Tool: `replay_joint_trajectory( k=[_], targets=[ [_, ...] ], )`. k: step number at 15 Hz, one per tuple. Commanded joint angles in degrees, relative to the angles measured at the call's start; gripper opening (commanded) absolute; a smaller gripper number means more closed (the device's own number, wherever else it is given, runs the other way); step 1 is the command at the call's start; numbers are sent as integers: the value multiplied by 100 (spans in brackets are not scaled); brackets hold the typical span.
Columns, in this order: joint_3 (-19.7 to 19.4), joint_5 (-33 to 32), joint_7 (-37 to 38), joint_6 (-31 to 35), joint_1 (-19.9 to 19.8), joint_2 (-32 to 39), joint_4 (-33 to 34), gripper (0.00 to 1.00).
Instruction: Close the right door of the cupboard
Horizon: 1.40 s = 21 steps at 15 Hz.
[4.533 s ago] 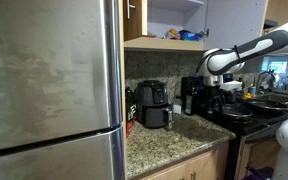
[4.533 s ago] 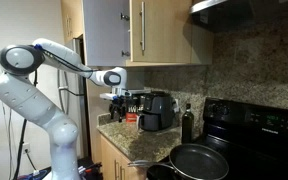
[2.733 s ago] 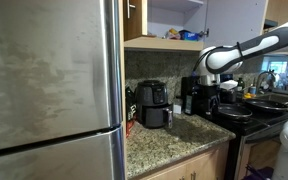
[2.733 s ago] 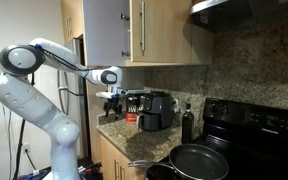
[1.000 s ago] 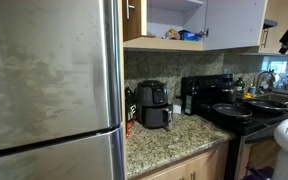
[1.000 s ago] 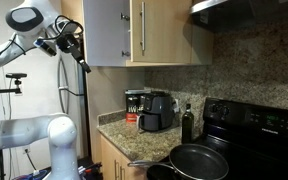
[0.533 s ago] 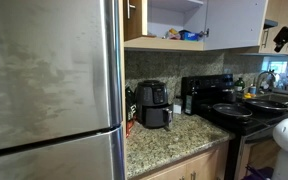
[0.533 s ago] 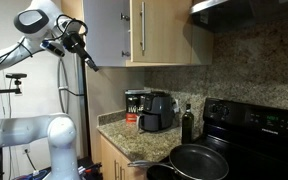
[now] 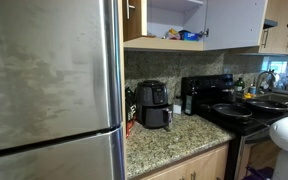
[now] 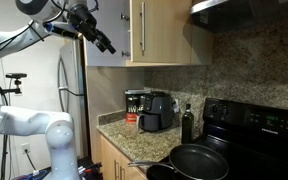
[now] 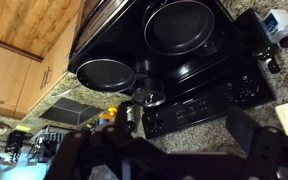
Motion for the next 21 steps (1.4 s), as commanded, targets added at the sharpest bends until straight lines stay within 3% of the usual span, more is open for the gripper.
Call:
replay_joint_trajectory(
  k=[1, 5, 12, 16, 21],
  targets=[
    [-17, 250, 64, 330, -316, 234, 55, 100],
    [-343, 887, 812, 1726, -316, 849, 450, 100],
    [-398, 2552, 732, 3282, -257, 1945, 695, 100],
    [-262, 3598, 404, 2826, 29, 1988, 566, 100],
    [554, 4722, 388, 2766, 462, 1948, 105, 100]
  ],
)
